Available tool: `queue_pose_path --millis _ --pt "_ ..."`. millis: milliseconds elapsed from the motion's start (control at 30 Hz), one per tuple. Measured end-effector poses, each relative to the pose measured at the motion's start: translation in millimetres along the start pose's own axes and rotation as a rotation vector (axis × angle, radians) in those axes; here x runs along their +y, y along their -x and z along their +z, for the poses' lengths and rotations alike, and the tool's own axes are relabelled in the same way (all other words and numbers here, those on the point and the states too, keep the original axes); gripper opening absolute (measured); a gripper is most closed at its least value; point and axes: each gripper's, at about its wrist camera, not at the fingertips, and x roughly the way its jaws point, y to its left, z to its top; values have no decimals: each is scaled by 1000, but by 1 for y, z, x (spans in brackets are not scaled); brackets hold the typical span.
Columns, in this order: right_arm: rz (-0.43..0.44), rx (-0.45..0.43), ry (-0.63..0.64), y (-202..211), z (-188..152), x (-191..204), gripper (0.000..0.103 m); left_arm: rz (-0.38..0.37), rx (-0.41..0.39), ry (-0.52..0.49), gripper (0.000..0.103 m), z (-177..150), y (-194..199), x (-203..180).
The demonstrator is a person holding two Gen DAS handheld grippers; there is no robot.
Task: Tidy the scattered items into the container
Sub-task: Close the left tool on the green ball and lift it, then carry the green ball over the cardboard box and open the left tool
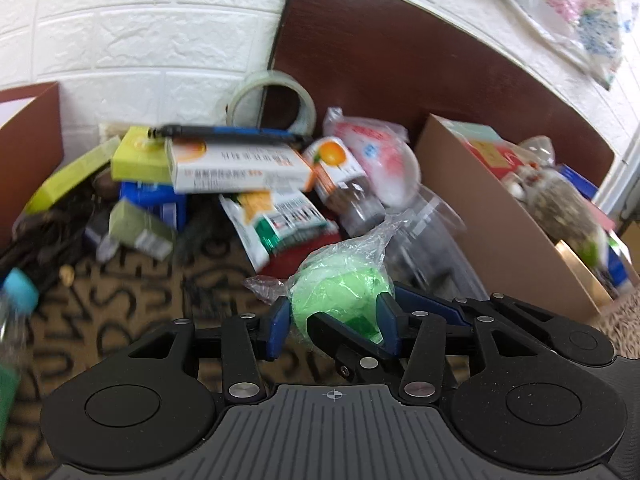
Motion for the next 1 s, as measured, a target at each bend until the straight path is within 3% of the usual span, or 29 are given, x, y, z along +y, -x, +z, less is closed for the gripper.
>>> queue_pose_path --millis 200,500,733,1000 --pt "-25 3 -2 47 -23 12 56 -35 26 16 48 -33 29 -20" --pt "-106 -86 -32 118 -26 -1 57 -109 -28 -95 50 -44 65 -79" --pt "-179 -159 -36 154 -18 -27 57 -168 -62 -161 50 -31 73 -125" --pt "-224 -243 -39 162 16 -66 57 -219 -118 -195 50 13 62 -163"
